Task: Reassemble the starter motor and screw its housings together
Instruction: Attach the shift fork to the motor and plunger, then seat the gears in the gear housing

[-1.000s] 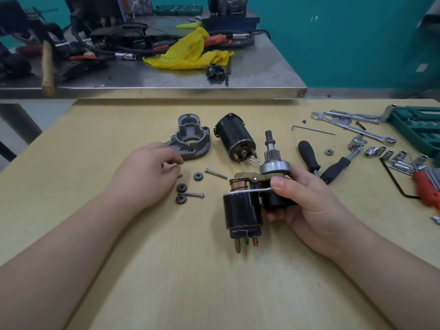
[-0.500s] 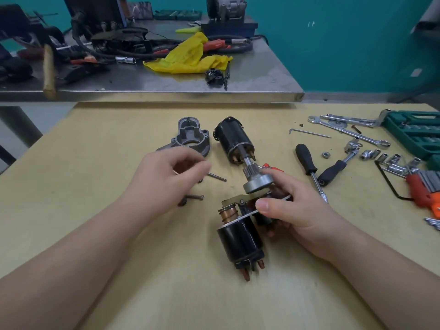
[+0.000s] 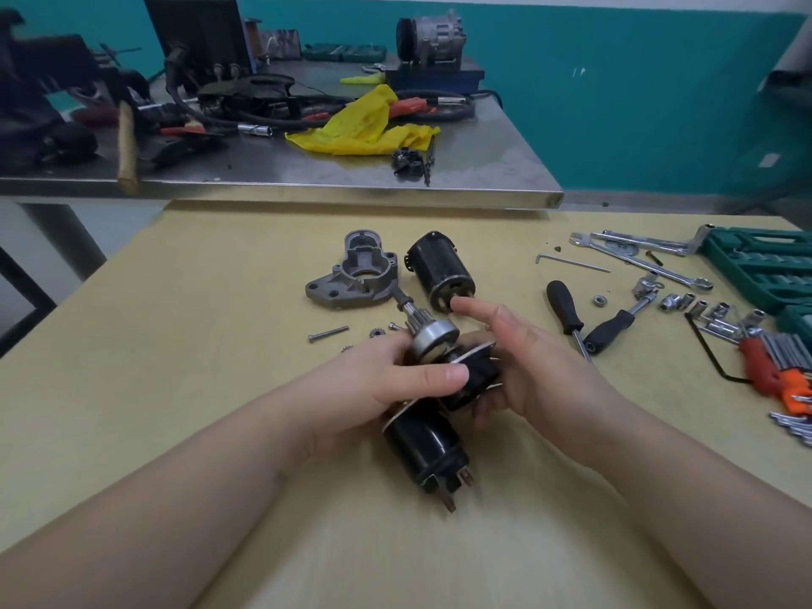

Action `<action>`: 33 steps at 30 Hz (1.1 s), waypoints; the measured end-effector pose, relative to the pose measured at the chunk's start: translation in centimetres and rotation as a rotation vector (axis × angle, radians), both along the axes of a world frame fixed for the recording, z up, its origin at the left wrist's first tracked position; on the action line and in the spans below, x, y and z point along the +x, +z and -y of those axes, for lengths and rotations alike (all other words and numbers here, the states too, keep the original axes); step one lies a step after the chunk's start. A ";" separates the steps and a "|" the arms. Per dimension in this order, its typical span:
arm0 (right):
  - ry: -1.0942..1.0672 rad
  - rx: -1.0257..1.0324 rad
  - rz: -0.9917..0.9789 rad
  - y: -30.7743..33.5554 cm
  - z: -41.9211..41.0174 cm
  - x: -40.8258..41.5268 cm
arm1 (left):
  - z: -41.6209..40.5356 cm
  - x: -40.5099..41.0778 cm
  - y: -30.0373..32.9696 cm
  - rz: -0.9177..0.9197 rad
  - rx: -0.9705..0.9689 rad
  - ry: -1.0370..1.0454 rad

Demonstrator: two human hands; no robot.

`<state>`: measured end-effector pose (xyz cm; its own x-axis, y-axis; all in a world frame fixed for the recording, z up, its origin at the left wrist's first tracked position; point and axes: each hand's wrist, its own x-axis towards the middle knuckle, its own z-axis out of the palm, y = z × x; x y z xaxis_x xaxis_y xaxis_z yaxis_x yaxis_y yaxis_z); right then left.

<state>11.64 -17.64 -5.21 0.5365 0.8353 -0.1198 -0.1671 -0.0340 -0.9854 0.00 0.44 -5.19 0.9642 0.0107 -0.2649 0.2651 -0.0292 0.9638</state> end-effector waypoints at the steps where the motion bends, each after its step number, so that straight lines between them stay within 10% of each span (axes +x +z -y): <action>1: -0.005 0.011 0.000 0.1 0.0 -0.1 | 0.0 0.0 0.0 0.010 0.000 0.025; 11: -0.265 0.002 0.037 3.1 -2.3 1.4 | -1.7 0.6 0.4 0.089 -0.857 0.351; 17: -0.226 -0.193 0.432 1.0 -5.4 2.0 | -5.4 -1.0 -1.7 0.198 -0.974 0.518; 25: -0.050 -0.593 1.433 -2.7 -9.6 1.9 | -7.9 -2.0 -2.3 0.239 -1.078 0.609; 33: 0.068 -0.531 1.647 -3.8 -9.8 0.8 | -7.7 -0.7 -2.8 0.213 -1.075 0.671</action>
<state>12.44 -7.80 -9.06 0.3370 0.9140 0.2258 0.9371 -0.3488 0.0133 -0.66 8.13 -8.03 0.8772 0.3862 -0.2853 -0.2359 0.8642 0.4445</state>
